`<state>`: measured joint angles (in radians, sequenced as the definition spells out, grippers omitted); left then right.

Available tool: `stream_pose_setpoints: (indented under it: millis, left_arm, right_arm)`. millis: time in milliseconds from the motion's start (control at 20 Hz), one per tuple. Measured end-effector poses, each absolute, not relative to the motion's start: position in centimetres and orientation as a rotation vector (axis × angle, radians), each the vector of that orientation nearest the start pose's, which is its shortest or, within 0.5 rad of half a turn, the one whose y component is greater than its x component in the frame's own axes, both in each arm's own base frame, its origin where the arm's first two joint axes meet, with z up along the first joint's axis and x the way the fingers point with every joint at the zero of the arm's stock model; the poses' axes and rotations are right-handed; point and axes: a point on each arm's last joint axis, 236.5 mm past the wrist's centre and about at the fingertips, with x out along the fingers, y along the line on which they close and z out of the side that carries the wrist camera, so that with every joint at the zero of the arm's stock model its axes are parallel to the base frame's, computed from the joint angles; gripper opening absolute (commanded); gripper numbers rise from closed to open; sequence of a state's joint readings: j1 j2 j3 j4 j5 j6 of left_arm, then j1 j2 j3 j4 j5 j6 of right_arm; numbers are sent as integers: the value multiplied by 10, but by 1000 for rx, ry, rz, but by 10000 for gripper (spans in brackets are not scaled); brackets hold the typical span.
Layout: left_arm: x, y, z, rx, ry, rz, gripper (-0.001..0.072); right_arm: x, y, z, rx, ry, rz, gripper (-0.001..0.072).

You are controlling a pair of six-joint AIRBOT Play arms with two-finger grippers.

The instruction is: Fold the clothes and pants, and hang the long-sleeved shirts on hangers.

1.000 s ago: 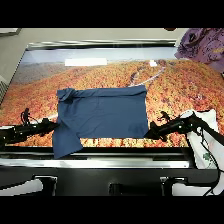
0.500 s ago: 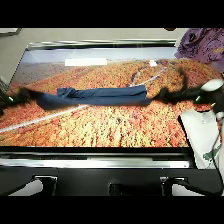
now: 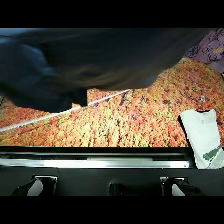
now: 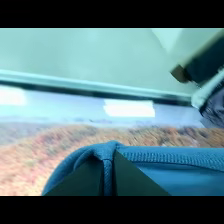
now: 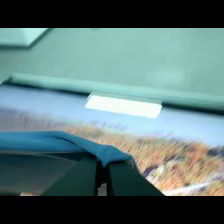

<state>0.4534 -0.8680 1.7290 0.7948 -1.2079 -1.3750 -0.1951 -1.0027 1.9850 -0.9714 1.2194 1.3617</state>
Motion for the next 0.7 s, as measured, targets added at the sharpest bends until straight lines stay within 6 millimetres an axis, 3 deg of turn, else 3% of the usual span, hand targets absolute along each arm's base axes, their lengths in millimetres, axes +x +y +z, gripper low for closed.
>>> stream_pose_setpoints:
  millis: [100,200,350,500,600,700]
  left_arm:
    - [292,-14,455,-226,155,-171,19]
    - [277,-7,462,-211,134,-109,19]
    - [285,5,449,-216,178,-67,19]
    - [325,16,402,-240,322,-86,19]
    - [363,21,354,-261,453,-113,19]
    - [403,23,289,-280,607,-137,19]
  right_arm:
    - [298,56,498,62,90,300,30]
    - [285,51,507,70,62,265,30]
    - [303,49,492,119,126,267,30]
    - [357,52,438,209,308,322,29]
    - [405,53,377,272,481,350,29]
    - [446,60,314,316,636,376,29]
